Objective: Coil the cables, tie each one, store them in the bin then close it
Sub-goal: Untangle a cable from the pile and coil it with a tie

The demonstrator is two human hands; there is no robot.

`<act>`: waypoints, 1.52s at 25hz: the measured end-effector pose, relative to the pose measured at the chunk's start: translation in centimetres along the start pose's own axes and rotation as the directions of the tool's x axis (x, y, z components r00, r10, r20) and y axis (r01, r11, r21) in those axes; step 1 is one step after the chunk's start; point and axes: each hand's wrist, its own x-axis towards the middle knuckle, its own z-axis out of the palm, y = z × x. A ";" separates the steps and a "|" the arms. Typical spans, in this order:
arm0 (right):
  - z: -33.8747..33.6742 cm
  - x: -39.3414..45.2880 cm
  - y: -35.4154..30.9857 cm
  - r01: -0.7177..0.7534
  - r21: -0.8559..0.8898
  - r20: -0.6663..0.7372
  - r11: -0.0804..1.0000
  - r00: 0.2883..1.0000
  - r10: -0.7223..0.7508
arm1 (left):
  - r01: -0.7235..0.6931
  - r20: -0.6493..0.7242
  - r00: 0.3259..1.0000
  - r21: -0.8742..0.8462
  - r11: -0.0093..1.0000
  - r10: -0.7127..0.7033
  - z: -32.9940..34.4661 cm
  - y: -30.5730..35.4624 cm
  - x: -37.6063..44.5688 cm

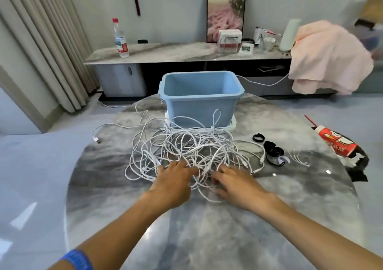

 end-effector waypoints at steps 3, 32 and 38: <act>-2.0 1.2 1.3 -0.022 0.080 -0.089 0.997 0.996 0.029 | -0.035 -0.215 0.977 -0.213 0.976 -0.012 -1.2 -0.8 2.1; -6.7 3.3 0.9 0.160 0.967 -0.247 0.200 0.792 0.559 | -0.101 -0.198 0.978 -0.726 0.680 -0.065 -2.2 0.3 4.5; -8.6 2.1 3.9 -0.193 0.608 -0.463 0.770 0.702 0.541 | -0.315 -0.524 0.820 -0.747 0.585 -0.228 -3.6 0.3 4.9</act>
